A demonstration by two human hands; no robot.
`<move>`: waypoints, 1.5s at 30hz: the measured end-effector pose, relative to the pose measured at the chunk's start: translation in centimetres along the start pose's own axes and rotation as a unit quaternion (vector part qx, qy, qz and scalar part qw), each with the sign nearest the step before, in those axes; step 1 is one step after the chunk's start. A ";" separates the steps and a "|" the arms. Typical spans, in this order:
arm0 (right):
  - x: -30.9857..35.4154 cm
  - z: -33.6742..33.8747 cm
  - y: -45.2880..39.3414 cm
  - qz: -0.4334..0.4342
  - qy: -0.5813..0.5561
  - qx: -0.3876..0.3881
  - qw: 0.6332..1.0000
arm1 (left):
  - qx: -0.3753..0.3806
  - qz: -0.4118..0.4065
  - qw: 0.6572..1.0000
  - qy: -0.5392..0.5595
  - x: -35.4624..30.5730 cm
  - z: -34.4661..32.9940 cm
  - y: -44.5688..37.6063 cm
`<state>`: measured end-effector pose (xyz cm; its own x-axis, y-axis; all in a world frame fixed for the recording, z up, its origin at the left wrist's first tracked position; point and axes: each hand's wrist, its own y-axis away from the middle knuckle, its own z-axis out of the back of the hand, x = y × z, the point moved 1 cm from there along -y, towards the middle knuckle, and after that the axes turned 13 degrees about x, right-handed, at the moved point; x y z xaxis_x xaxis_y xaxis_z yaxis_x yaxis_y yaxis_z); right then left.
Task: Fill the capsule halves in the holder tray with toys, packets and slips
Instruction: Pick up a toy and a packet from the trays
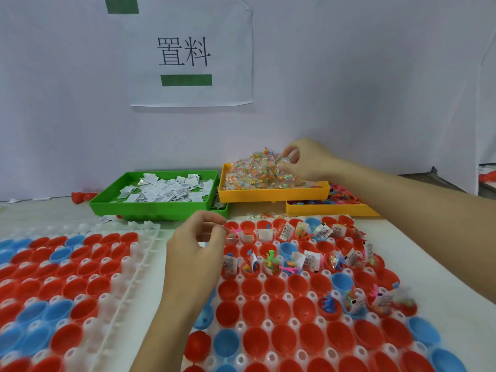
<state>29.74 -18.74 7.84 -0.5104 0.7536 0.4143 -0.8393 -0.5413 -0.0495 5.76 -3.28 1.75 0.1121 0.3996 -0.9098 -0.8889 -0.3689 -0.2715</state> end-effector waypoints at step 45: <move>1.9 -5.0 19.6 0.144 -0.381 -0.016 0.913 | 0.170 -0.177 0.965 -0.090 -3.5 -4.3 2.7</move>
<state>11.35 -26.06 3.11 -0.4429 0.0976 0.8912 -0.7027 -0.6552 -0.2774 4.83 -9.26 2.83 0.3841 0.6008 -0.7010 -0.9067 0.1021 -0.4093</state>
